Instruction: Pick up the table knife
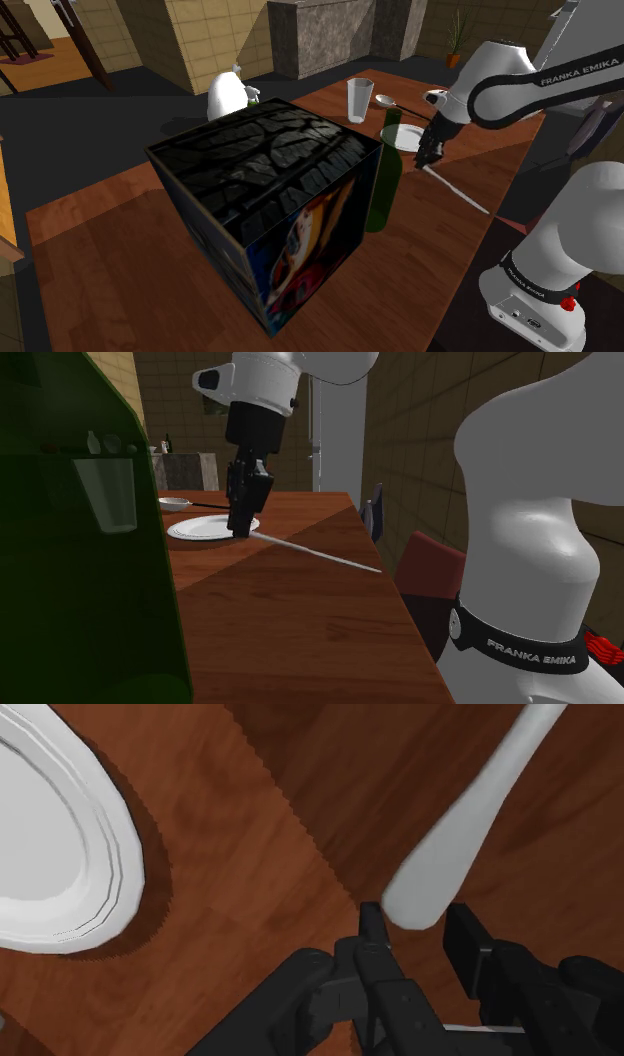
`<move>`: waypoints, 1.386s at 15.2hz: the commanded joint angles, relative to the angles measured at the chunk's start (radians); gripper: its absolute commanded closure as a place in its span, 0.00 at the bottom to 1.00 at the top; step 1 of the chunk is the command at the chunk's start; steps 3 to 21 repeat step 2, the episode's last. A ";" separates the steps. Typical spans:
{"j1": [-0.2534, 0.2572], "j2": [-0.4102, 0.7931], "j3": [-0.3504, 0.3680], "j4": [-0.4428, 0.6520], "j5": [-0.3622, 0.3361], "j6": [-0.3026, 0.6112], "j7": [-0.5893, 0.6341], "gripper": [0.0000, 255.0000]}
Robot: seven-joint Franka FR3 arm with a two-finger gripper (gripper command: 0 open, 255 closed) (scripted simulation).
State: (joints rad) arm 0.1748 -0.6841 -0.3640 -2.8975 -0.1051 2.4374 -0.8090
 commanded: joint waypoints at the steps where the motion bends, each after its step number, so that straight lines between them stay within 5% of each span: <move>1: -0.001 -0.013 0.007 0.007 0.001 -0.021 0.006 1.00; 21: -0.001 -0.013 0.007 0.007 0.001 -0.021 0.006 1.00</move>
